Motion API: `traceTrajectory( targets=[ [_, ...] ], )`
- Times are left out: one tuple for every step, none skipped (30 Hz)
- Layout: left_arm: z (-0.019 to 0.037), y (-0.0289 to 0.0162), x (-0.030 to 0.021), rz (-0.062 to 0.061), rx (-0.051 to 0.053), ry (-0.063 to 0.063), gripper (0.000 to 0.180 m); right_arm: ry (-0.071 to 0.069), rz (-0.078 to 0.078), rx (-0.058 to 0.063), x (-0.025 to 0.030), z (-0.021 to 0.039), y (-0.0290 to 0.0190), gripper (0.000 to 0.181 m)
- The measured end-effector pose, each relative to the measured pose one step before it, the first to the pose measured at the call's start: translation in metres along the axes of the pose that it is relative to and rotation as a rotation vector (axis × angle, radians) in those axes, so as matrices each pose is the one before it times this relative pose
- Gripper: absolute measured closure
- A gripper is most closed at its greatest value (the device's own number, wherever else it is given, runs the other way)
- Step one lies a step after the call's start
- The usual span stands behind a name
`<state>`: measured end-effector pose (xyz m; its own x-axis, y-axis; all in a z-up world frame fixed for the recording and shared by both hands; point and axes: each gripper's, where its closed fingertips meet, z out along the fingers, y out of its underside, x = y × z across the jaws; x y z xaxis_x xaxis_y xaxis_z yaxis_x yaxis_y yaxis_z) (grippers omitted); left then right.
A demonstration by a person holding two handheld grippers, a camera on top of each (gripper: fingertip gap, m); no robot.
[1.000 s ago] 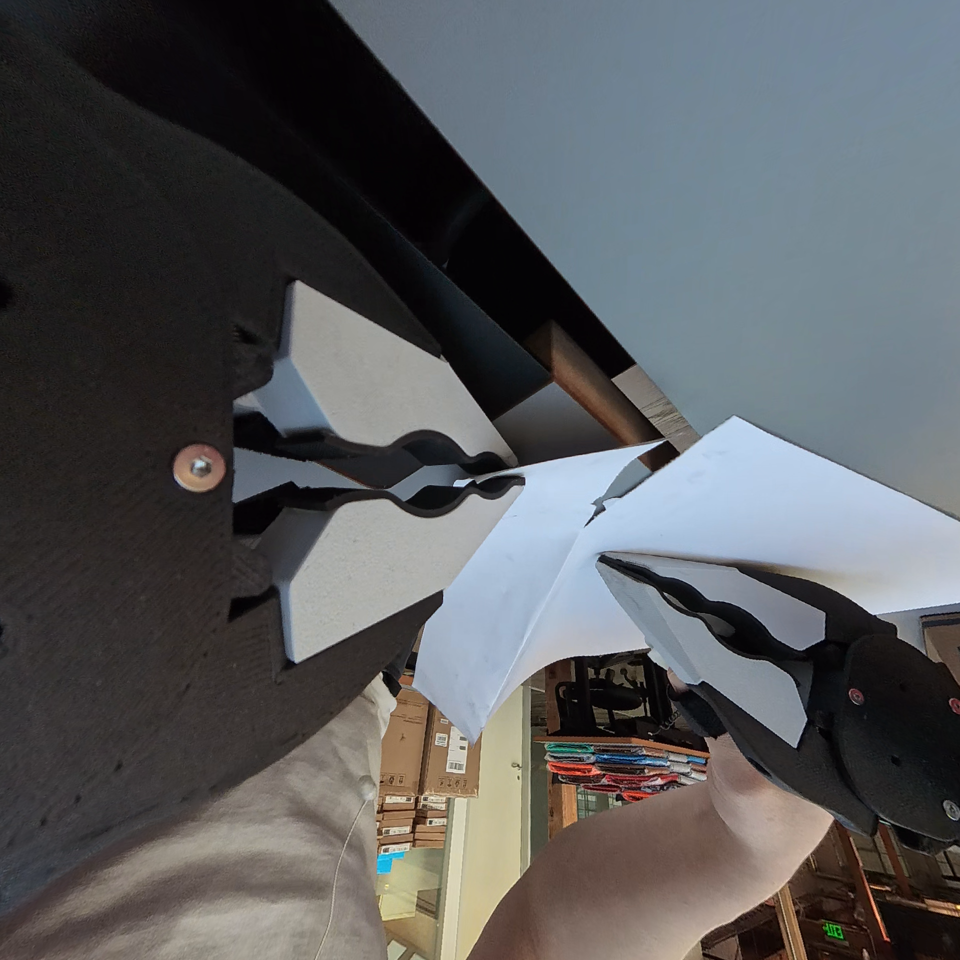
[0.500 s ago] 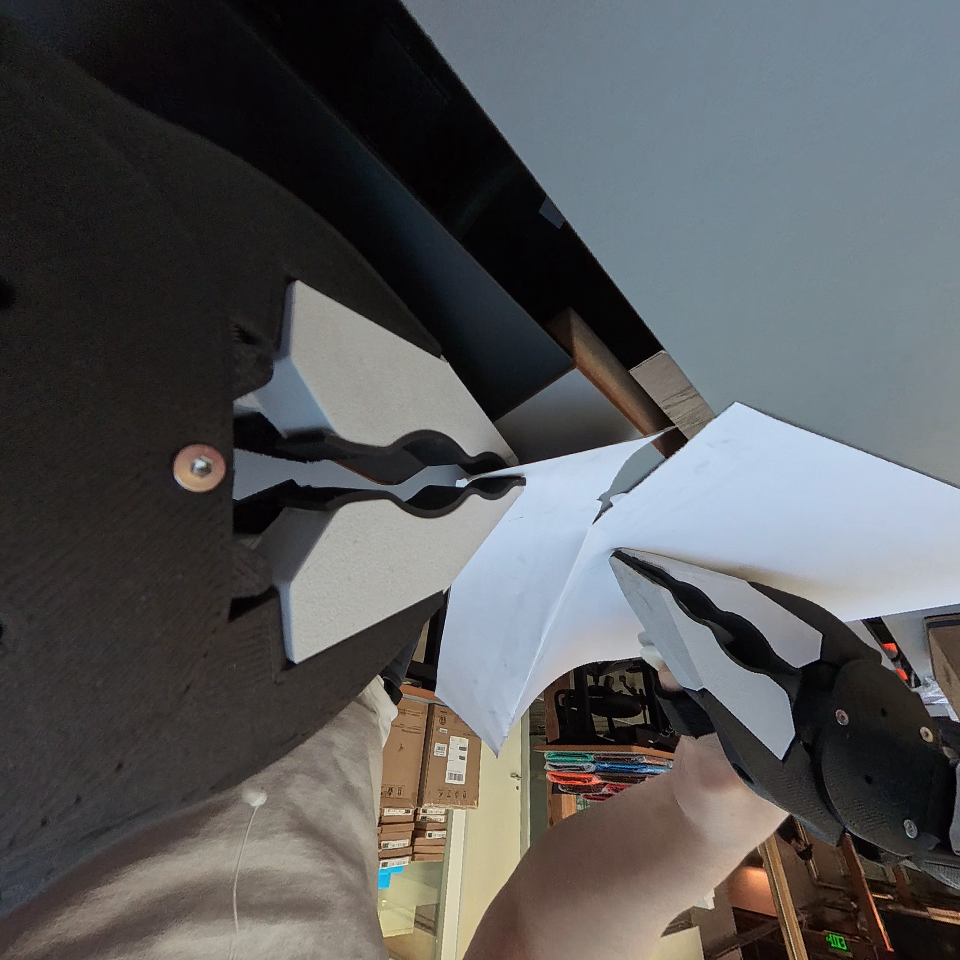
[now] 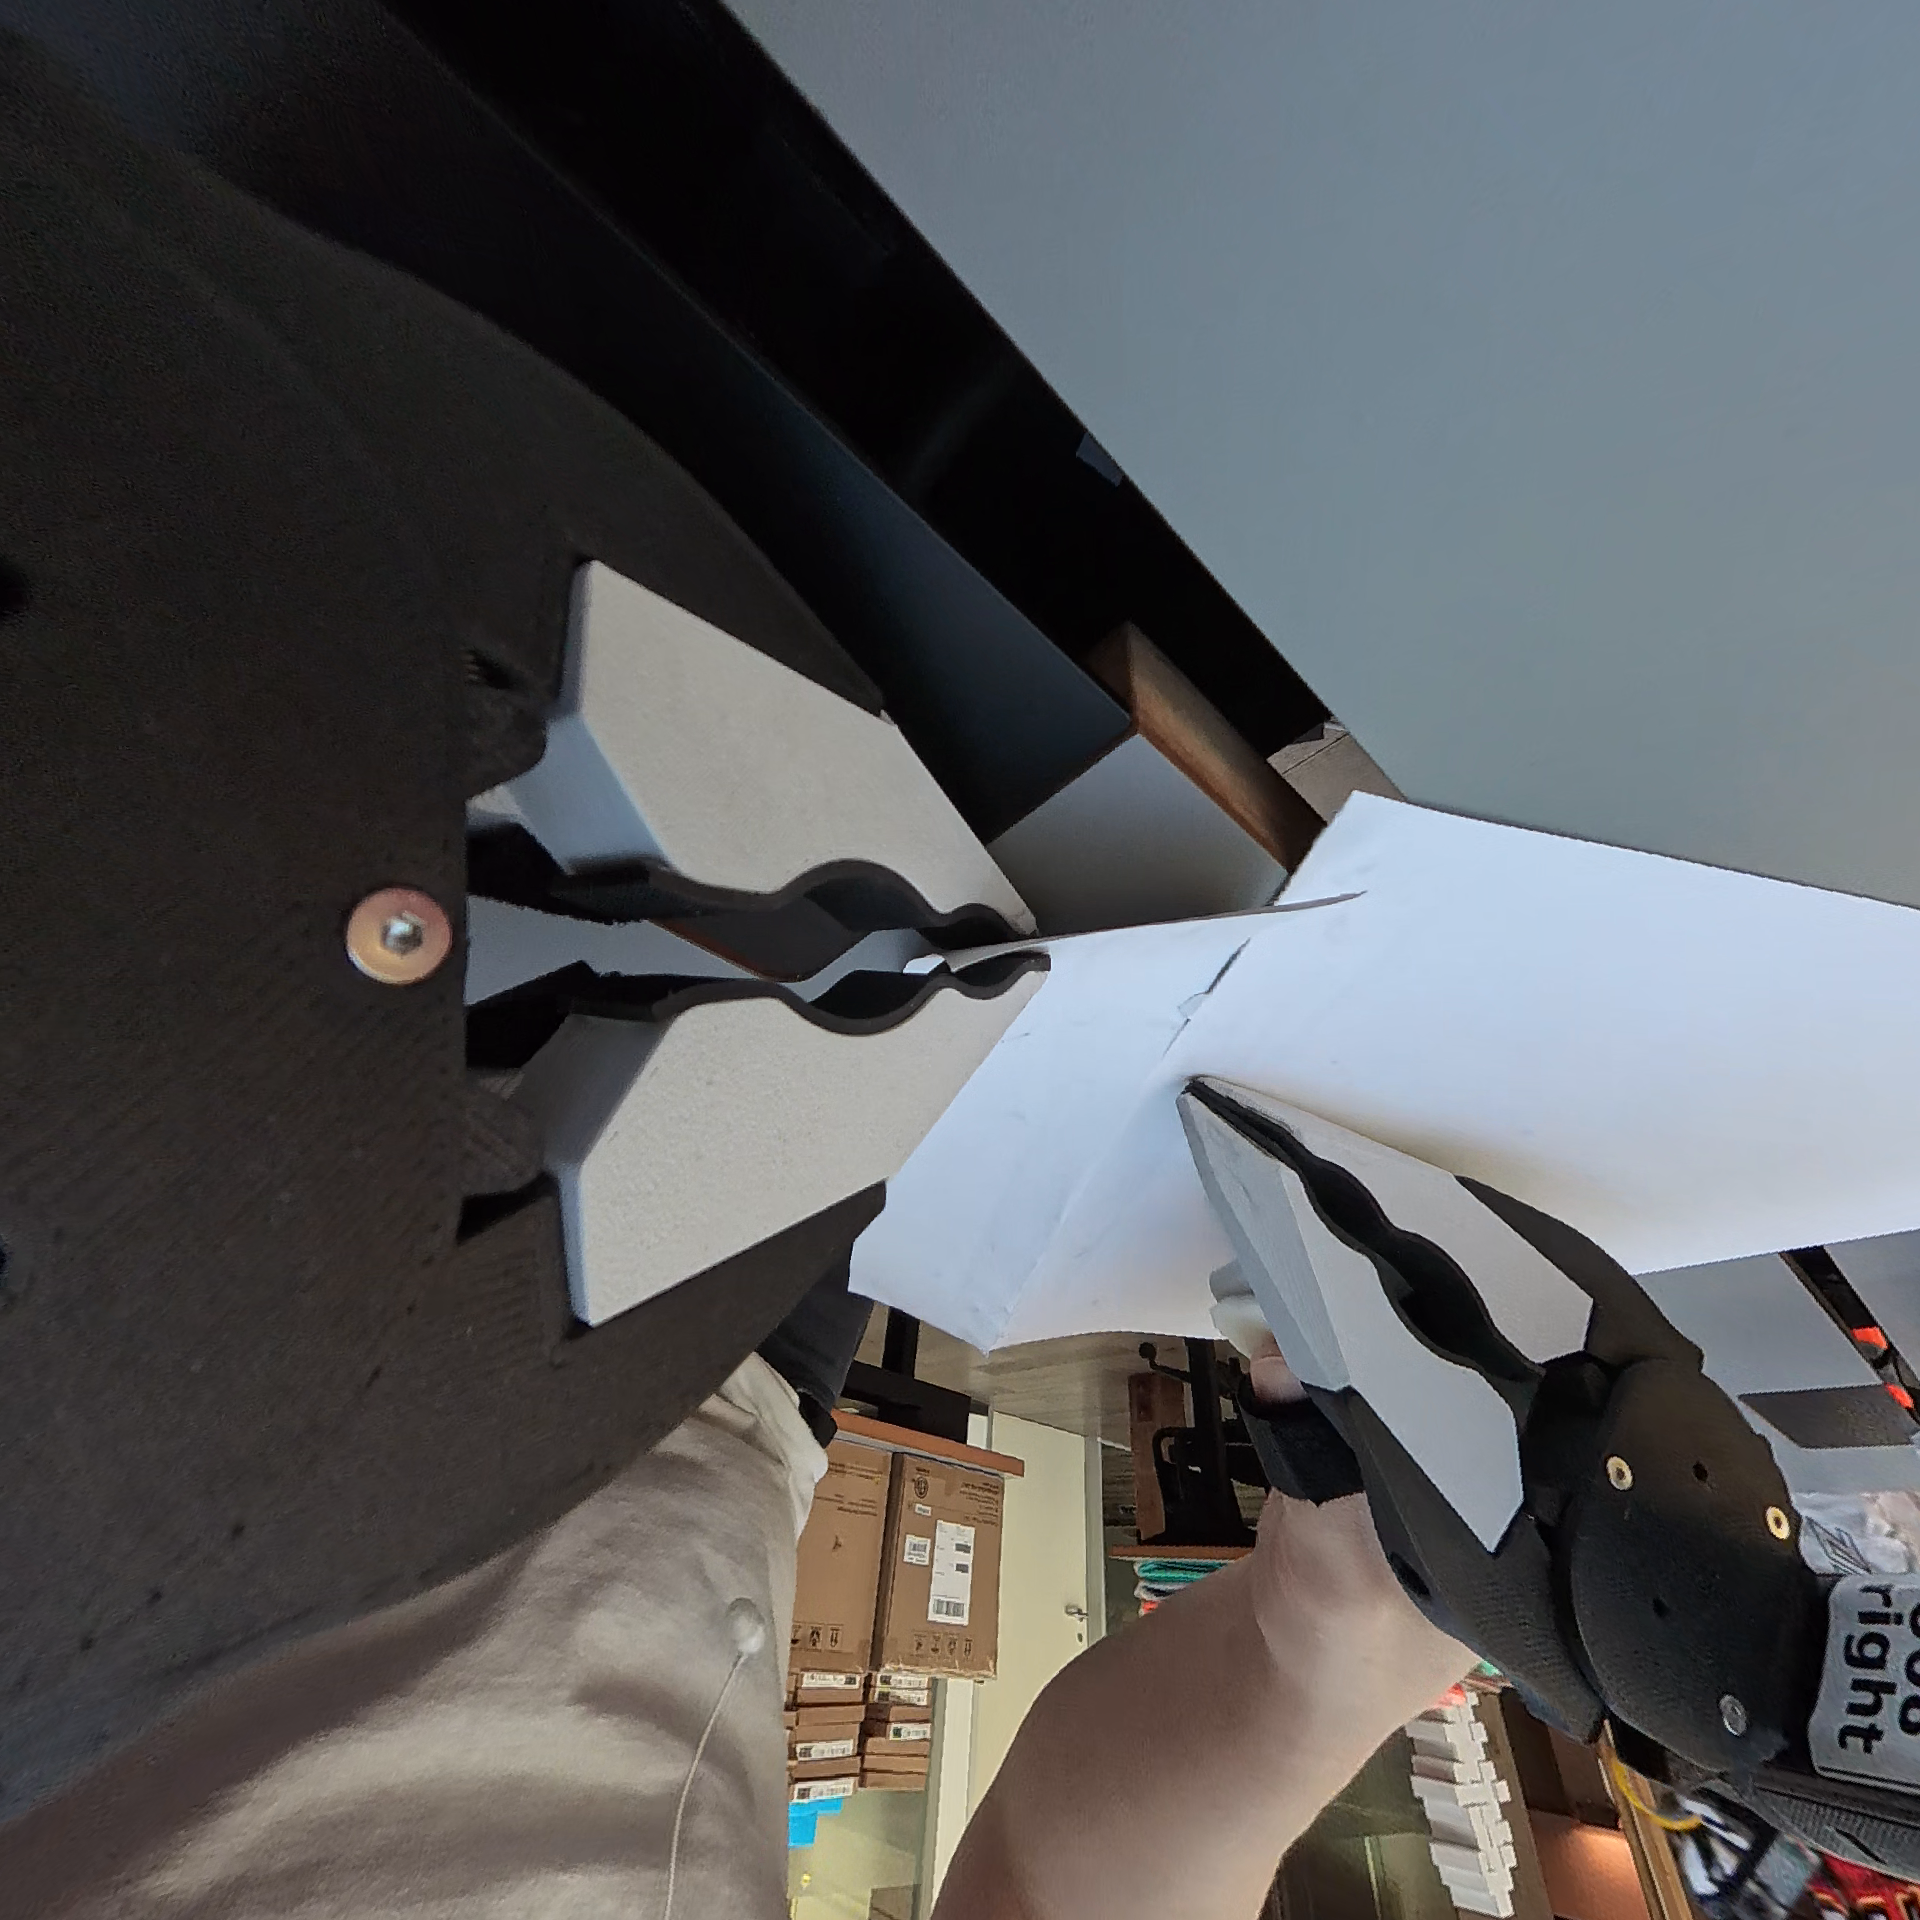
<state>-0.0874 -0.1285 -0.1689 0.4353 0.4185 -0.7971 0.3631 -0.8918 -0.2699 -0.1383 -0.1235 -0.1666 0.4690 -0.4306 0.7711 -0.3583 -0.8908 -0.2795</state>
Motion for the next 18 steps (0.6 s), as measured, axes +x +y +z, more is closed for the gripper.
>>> traceTrajectory(
  targets=[
    [-0.00005, 0.00025, 0.00008, -0.0043, 0.0098, 0.0015, 0.180, 0.0048, -0.0117, 0.0077, 0.00005, -0.00009, -0.00018, 0.181],
    [0.00000, 0.00026, 0.00006, 0.0013, 0.0062, -0.0063, 0.180, 0.0090, -0.0196, 0.0138, 0.00024, 0.00021, -0.00029, 0.181],
    [0.00005, 0.00005, 0.00005, 0.0059, 0.0057, -0.0087, 0.180, 0.0179, -0.0263, 0.0115, 0.00091, 0.00044, 0.00088, 0.181],
    [0.00007, 0.00012, -0.00015, 0.0053, 0.0026, -0.0093, 0.179, 0.0318, -0.0263, 0.0058, 0.00286, 0.00051, 0.00200, 0.181],
    [0.00002, -0.00003, -0.00008, 0.0031, 0.0006, -0.0051, 0.179, 0.0524, -0.0319, 0.0095, 0.00597, 0.00092, 0.00183, 0.177],
    [0.00001, -0.00002, 0.00011, -0.0046, -0.0016, 0.0037, 0.179, 0.0444, -0.0352, 0.0154, 0.00513, 0.00084, 0.00044, 0.170],
    [0.00009, 0.00008, 0.00007, -0.0048, -0.0024, 0.0048, 0.179, 0.0263, -0.0195, 0.0202, 0.00360, 0.00056, -0.00048, 0.168],
    [0.00010, 0.00007, -0.00007, -0.0026, -0.0024, 0.0015, 0.179, 0.0053, 0.0014, 0.0130, 0.00186, 0.00093, 0.00035, 0.167],
    [-0.00002, -0.00005, 0.00006, 0.0031, -0.0012, -0.0018, 0.179, -0.0114, 0.0073, -0.0010, 0.00024, 0.00201, 0.00229, 0.167],
    [0.00001, -0.00001, 0.00002, 0.0026, 0.0005, -0.0029, 0.179, -0.0160, 0.0069, -0.0058, 0.00004, 0.00271, 0.00302, 0.167],
    [0.00007, -0.00003, -0.00004, 0.0044, 0.0030, -0.0040, 0.179, -0.0180, 0.0031, -0.0061, 0.00011, 0.00334, 0.00316, 0.168],
    [0.00002, -0.00010, -0.00003, 0.0006, 0.0052, 0.0000, 0.179, -0.0252, -0.0003, -0.0043, -0.00054, 0.00381, 0.00323, 0.170],
    [-0.00004, -0.00001, 0.00003, -0.0038, 0.0054, 0.0035, 0.180, -0.0205, 0.0007, -0.0016, 0.00075, 0.00432, 0.00314, 0.174],
    [0.00004, -0.00006, 0.00002, -0.0008, 0.0064, 0.0017, 0.180, -0.0160, -0.0069, 0.0060, 0.00136, 0.00489, 0.00257, 0.177],
    [0.00000, 0.00000, -0.00009, 0.0025, 0.0072, 0.0000, 0.180, -0.0101, -0.0095, 0.0146, 0.00164, 0.00453, 0.00130, 0.179],
    [0.00000, -0.00013, 0.00002, -0.0011, 0.0062, 0.0013, 0.180, -0.0105, -0.0036, 0.0143, 0.00097, 0.00400, 0.00109, 0.181],
    [-0.00006, 0.00008, 0.00005, -0.0048, 0.0053, 0.0035, 0.180, -0.0097, -0.0024, 0.0223, 0.00048, 0.00213, -0.00041, 0.181],
    [0.00000, -0.00003, 0.00006, -0.0002, 0.0056, 0.0032, 0.180, -0.0070, -0.0166, 0.0280, -0.00016, 0.00023, -0.00152, 0.181]
  ],
)
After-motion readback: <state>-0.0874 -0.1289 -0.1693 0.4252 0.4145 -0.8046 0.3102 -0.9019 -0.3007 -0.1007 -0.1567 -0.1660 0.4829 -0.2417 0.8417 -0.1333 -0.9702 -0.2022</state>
